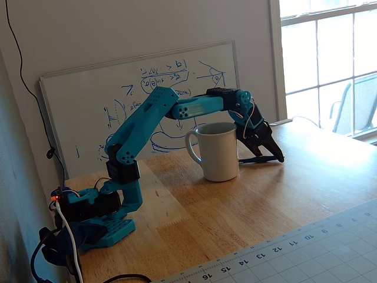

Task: Grasp a pen and put it in a mug.

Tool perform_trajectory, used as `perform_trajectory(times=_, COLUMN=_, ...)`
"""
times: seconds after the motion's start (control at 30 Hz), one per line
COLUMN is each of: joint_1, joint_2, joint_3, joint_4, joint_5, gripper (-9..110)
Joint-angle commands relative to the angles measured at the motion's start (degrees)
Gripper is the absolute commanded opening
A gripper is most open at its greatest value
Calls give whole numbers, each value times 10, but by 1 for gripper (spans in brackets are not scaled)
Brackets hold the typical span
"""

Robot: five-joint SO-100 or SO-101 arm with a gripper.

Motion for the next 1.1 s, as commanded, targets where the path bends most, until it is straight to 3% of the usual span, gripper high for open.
perform_trajectory(times=0.0, joint_1=4, joint_2=10, joint_3=-4, joint_4=-1, joint_5=8, gripper=30)
perform_trajectory(times=0.2, joint_1=4, joint_2=10, joint_3=-7, joint_4=-1, joint_5=8, gripper=27)
perform_trajectory(times=0.57, joint_1=20, joint_2=10, joint_3=-12, joint_4=-4, joint_5=8, gripper=-1)
perform_trajectory(times=1.07, joint_1=21, joint_2=140, joint_3=-12, joint_4=-8, joint_5=4, gripper=5)
